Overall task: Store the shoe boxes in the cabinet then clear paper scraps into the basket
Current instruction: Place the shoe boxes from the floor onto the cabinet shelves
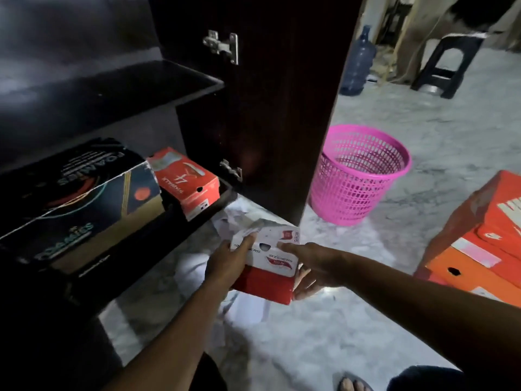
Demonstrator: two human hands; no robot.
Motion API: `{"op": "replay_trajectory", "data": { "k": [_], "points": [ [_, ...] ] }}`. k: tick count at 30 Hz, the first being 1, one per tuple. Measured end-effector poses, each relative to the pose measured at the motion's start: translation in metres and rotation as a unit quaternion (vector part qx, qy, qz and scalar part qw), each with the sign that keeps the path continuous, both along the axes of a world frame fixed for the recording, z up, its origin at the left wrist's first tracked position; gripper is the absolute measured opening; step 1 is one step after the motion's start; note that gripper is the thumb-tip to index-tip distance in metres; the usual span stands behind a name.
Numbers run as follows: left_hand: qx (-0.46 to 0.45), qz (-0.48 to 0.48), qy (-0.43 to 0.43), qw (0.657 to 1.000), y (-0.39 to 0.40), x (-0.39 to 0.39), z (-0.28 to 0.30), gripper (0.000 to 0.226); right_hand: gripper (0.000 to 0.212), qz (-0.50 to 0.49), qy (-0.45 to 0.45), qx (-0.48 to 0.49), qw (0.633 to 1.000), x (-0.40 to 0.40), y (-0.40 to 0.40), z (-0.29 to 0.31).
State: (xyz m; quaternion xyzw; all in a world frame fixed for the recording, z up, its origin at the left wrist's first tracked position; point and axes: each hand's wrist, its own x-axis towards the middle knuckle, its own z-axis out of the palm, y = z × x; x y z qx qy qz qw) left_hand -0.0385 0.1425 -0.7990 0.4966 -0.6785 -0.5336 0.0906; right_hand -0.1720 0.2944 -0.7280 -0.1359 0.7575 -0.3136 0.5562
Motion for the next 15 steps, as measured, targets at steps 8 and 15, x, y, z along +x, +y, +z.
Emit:
{"op": "replay_trajectory", "data": {
  "k": [8,15],
  "points": [
    [-0.051,0.125,0.134,0.982,-0.052,0.048,0.030,0.077,0.049,0.026,0.072,-0.061,0.995,0.036,-0.085,0.027],
    [-0.041,0.204,0.230,0.951,-0.095,0.030,0.025,0.057,0.024,0.031,0.083,-0.138,0.986,0.019,-0.157,0.024]
  ]
}}
